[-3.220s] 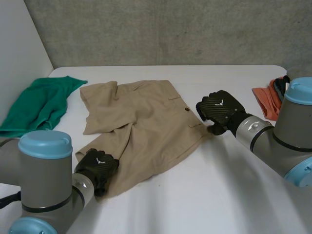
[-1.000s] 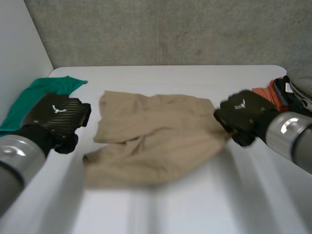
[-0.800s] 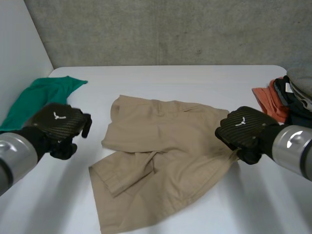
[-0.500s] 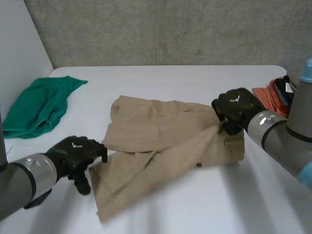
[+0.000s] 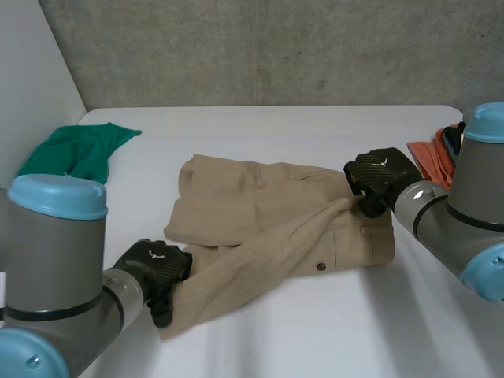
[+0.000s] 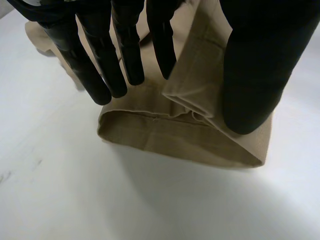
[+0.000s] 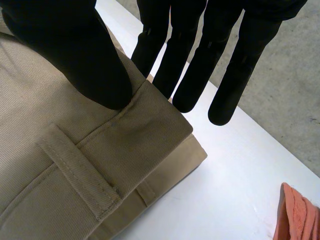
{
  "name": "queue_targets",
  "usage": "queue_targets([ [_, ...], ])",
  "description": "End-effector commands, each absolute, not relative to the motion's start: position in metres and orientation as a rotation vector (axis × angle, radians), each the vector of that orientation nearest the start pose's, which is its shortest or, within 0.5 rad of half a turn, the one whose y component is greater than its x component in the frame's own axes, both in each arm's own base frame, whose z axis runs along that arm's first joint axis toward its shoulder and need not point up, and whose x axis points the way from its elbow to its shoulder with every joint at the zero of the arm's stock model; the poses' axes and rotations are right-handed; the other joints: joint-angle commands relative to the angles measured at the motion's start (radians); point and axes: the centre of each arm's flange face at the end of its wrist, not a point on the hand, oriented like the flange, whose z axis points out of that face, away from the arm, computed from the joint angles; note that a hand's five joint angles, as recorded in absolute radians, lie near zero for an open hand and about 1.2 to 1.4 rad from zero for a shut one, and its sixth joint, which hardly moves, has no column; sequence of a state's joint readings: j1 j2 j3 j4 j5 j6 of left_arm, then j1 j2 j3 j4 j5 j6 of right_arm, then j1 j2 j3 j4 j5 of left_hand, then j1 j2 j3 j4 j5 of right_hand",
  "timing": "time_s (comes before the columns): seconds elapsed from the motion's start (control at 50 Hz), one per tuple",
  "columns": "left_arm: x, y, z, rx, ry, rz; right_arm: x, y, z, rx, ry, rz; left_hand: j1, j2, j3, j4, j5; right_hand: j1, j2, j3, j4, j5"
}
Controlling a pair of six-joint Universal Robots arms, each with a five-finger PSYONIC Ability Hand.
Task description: Fold the laundry.
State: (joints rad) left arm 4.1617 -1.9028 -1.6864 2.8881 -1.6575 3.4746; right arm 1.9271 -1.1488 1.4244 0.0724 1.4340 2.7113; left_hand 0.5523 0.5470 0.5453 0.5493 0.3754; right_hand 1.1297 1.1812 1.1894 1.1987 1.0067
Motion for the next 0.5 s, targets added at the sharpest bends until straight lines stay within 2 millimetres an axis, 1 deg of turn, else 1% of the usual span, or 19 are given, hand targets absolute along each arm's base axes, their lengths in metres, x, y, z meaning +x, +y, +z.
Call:
queue_targets([
  [0.02,-0.263,-0.181,0.155,1.215,2.631,-1.323,0.257,-0.288,0.205,-1.073,2.281,-1.762,0.160,0.165,0.167,0.163,0.162,0.267,0.215,0.207,0.198,0.215],
  [0.06,-0.265,-0.178,0.155,1.236,2.642,-1.318,0.257,-0.287,0.205,-1.073,2.281,-1.762,0.251,0.256,0.258,0.254,0.253,0.267,0.215,0.207,0.198,0.215],
  [0.08,-0.267,-0.177,0.156,1.243,2.653,-1.327,0.256,-0.287,0.204,-1.073,2.285,-1.756,0.446,0.451,0.453,0.449,0.448,0.267,0.215,0.207,0.198,0.215],
  [0.1,-0.268,-0.176,0.156,1.246,2.657,-1.330,0.256,-0.287,0.203,-1.074,2.289,-1.756,0.587,0.593,0.594,0.590,0.590,0.267,0.215,0.207,0.198,0.215],
  [0.12,-0.268,-0.177,0.159,1.233,2.669,-1.344,0.255,-0.287,0.204,-1.075,2.291,-1.755,0.841,0.847,0.848,0.844,0.844,0.267,0.215,0.207,0.198,0.215],
  [0.16,-0.268,-0.179,0.163,1.209,2.674,-1.366,0.255,-0.285,0.204,-1.081,2.293,-1.750,0.844,0.849,0.851,0.847,0.846,0.267,0.215,0.207,0.198,0.215],
  [0.2,-0.265,-0.183,0.174,1.148,2.668,-1.417,0.253,-0.279,0.205,-1.119,2.305,-1.724,0.844,0.849,0.851,0.847,0.846,0.267,0.215,0.207,0.198,0.215],
  [0.24,-0.262,-0.183,0.183,1.121,2.662,-1.445,0.251,-0.270,0.207,-1.184,2.312,-1.688,0.844,0.849,0.851,0.847,0.846,0.267,0.215,0.207,0.198,0.215],
  [0.26,-0.257,-0.181,0.194,1.108,2.648,-1.468,0.246,-0.259,0.209,-1.286,2.318,-1.629,0.844,0.849,0.851,0.847,0.846,0.267,0.215,0.207,0.198,0.215],
  [0.3,-0.252,-0.175,0.202,1.135,2.630,-1.460,0.240,-0.245,0.208,-1.428,2.316,-1.541,0.844,0.849,0.851,0.847,0.846,0.267,0.215,0.207,0.198,0.215],
  [0.32,-0.247,-0.167,0.206,1.203,2.611,-1.406,0.232,-0.229,0.205,-1.581,2.315,-1.420,0.844,0.849,0.851,0.847,0.846,0.267,0.215,0.207,0.198,0.215],
  [0.36,-0.239,-0.158,0.207,1.299,2.593,-1.317,0.223,-0.215,0.201,-1.701,2.315,-1.295,0.844,0.849,0.851,0.847,0.846,0.267,0.215,0.207,0.198,0.215],
  [0.38,-0.232,-0.150,0.207,1.402,2.574,-1.223,0.214,-0.202,0.198,-1.817,2.292,-1.179,0.844,0.849,0.851,0.847,0.846,0.267,0.215,0.207,0.198,0.215],
  [0.44,-0.223,-0.141,0.207,1.519,2.565,-1.107,0.209,-0.195,0.197,-1.927,2.239,-1.156,0.844,0.849,0.851,0.847,0.846,0.267,0.215,0.207,0.198,0.215],
  [0.46,-0.218,-0.137,0.207,1.583,2.556,-1.043,0.211,-0.192,0.196,-1.934,2.220,-1.175,0.844,0.849,0.851,0.847,0.846,0.267,0.215,0.207,0.198,0.215],
  [0.5,-0.217,-0.135,0.207,1.621,2.553,-1.011,0.213,-0.191,0.193,-1.921,2.215,-1.186,0.844,0.849,0.851,0.847,0.846,0.267,0.215,0.207,0.198,0.215],
])
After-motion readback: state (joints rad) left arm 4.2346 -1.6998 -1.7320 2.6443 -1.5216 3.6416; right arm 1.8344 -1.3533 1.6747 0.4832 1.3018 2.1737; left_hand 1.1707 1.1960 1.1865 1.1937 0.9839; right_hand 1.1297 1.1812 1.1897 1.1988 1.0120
